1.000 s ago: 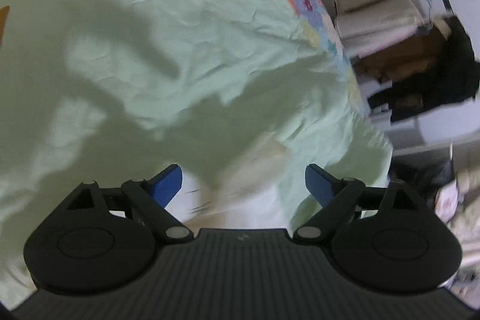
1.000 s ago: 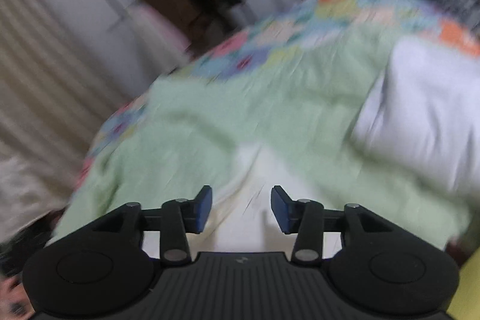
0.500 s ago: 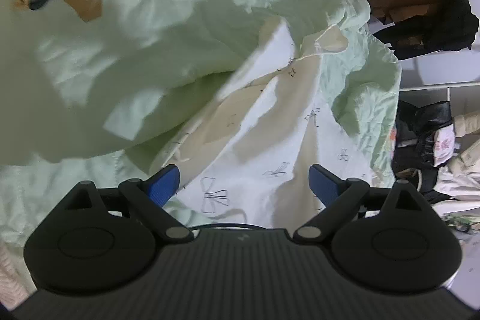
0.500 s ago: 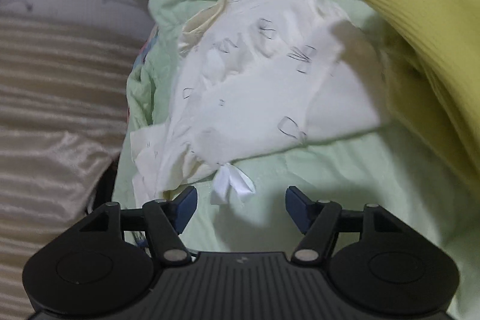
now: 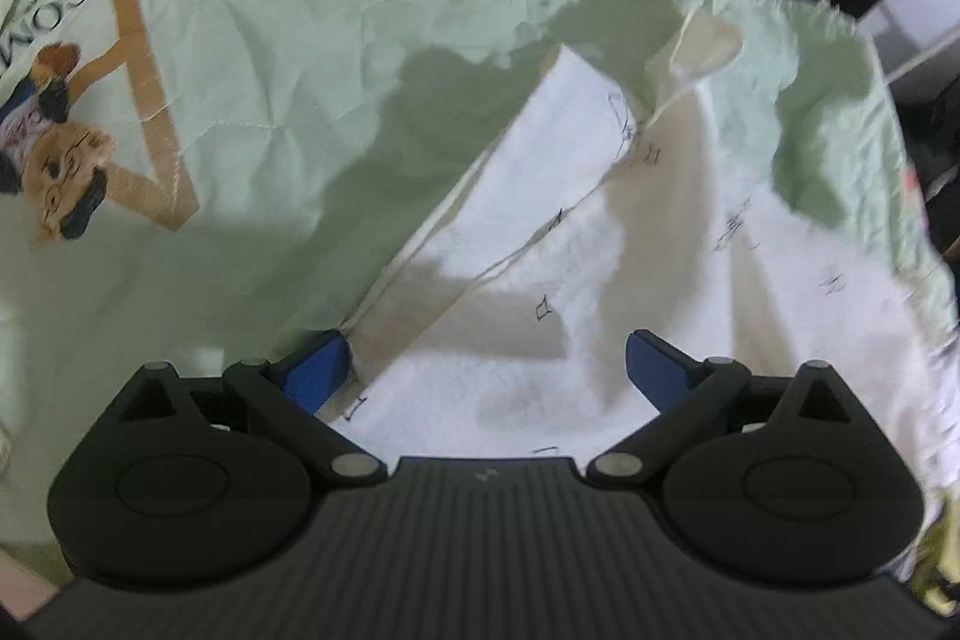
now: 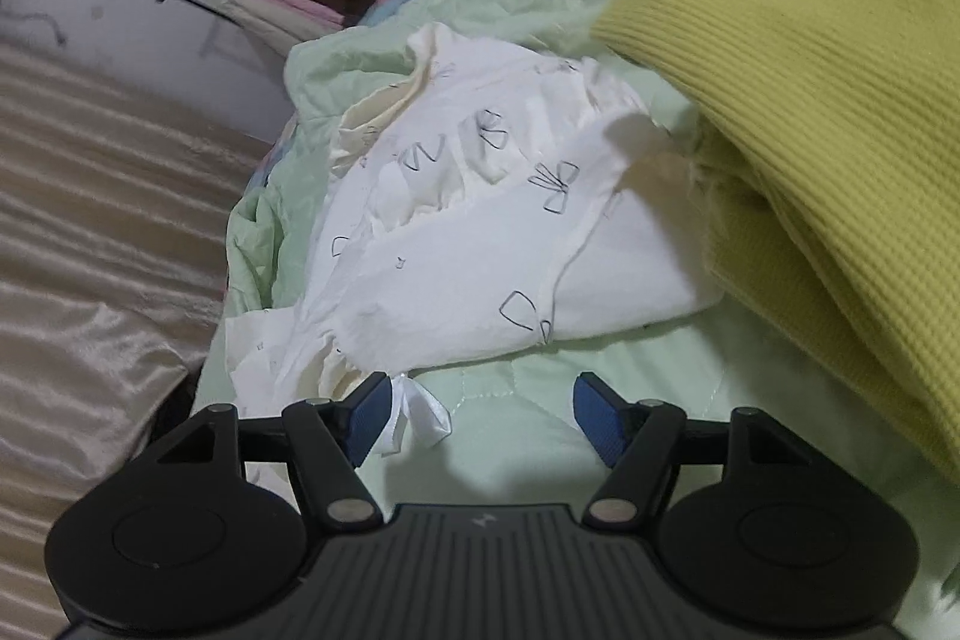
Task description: Fold large clothes
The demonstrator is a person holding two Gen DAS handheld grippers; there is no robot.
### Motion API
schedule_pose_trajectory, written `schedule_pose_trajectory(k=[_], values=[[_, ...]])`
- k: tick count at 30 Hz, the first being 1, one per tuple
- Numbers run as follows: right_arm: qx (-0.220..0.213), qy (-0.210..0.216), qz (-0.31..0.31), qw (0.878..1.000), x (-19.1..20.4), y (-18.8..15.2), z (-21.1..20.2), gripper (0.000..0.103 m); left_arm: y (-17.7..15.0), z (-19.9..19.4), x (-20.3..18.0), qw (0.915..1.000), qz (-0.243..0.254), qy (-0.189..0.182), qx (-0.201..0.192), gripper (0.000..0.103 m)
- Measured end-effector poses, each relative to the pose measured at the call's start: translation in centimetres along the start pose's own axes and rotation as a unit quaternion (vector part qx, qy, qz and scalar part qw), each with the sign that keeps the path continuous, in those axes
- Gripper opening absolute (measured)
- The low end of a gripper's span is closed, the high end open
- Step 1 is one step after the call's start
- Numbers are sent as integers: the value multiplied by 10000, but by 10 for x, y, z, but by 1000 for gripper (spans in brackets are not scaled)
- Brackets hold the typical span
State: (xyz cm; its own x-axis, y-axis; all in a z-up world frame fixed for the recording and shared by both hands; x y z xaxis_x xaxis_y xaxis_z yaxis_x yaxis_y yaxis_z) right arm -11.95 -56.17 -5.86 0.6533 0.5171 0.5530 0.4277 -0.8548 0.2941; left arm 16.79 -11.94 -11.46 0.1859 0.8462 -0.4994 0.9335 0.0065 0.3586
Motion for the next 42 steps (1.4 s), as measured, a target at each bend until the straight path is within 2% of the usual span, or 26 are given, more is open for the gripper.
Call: schedule_pose_trajectory(k=[1,2,3,6,7,8,10,12,15,16,18,22,24,25,27,28,31,34,35,36,37,38,39,40,41,42], values=[[-35,1,-58,10000,2,0,-1,68,-2,2,-3,9997,220,108,23,84],[-80,-25,-132,9999,3,0,0,68,-4,4,-5,9984,485,286,60,52],[-128,-64,-213,9997,5,0,0,68,-8,5,-6,9954,770,561,111,32],[-242,-146,-394,9988,9,1,1,68,-8,-5,0,9964,683,496,-102,7],[-242,-130,-383,9989,9,1,2,68,-8,-14,5,9979,506,315,-259,6],[-242,-114,-371,9990,10,0,2,68,-6,-32,14,9982,28,-193,-567,5],[-243,-82,-348,9991,10,-1,4,68,-6,-61,30,9868,-757,-986,-1041,5],[-243,-75,-340,9991,9,-2,5,68,-13,-85,43,9720,-1223,-1462,-1376,4],[-243,-53,-289,9993,7,-7,6,68,-31,-113,55,9588,-1312,-1619,-1933,4],[-241,-17,-221,9995,5,-8,6,68,-36,-113,56,9577,-1334,-1665,-1929,4],[-236,77,-32,9997,1,-10,7,68,-57,-107,59,9547,-1480,-1896,-1751,5],[-109,313,495,9982,-6,-14,13,70,-59,-79,52,9590,-1586,-1903,-1381,13],[-88,424,818,9957,-8,-14,15,73,-56,-63,37,9558,-1663,-2103,-1207,47],[-117,510,1012,9935,-9,-12,16,73,-54,-57,32,9547,-1704,-2160,-1136,57],[-168,670,1394,9878,-10,-8,20,77,-54,-47,28,9556,-1793,-2086,-1061,93],[-163,703,1474,9864,-11,-7,22,78,-53,-39,23,9566,-1864,-2021,-965,102],[-63,635,1703,9833,-6,0,40,81,-47,-10,19,9600,-2012,-1844,-627,103],[-278,323,1972,9794,-2,11,56,85,-37,23,23,9617,-2184,-1627,-310,103],[-337,200,1936,9803,1,15,61,85,-35,25,21,9635,-2113,-1619,-276,99],[-390,72,1863,9817,5,19,67,85,-33,26,18,9670,-1978,-1586,-253,83],[-488,-62,1635,9853,11,23,70,83,-28,25,12,9749,-1660,-1466,-238,71],[-597,-198,1363,9887,18,26,72,81,-24,24,7,9817,-1348,-1325,-222,37],[-745,-210,1139,9905,25,27,72,70,-22,24,5,9815,-1308,-1387,-198,21],[-840,-203,980,9914,30,28,71,58,-20,23,0,9797,-1266,-1545,-146,17],[-980,-212,726,9923,37,30,68,52,-19,20,-1,9780,-1303,-1622,-158,13],[-1136,-224,442,9923,45,31,65,25,-16,18,-4,9771,-1291,-1677,-201,12]])
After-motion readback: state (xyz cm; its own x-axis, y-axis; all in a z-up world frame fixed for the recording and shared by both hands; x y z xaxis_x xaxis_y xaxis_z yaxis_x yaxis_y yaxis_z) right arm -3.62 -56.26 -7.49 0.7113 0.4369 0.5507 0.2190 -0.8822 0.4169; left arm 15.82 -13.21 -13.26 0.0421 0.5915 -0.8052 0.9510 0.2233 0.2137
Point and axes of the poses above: each gripper's, at about its wrist camera, not at the fingertips, and z roughly the way its jaws point, x to its left, y to its top, the point moved 9 cm from there along z, roughly the way its jaws point, and after that the axes turned 11 degrees about -y, right-handed, at the moved point
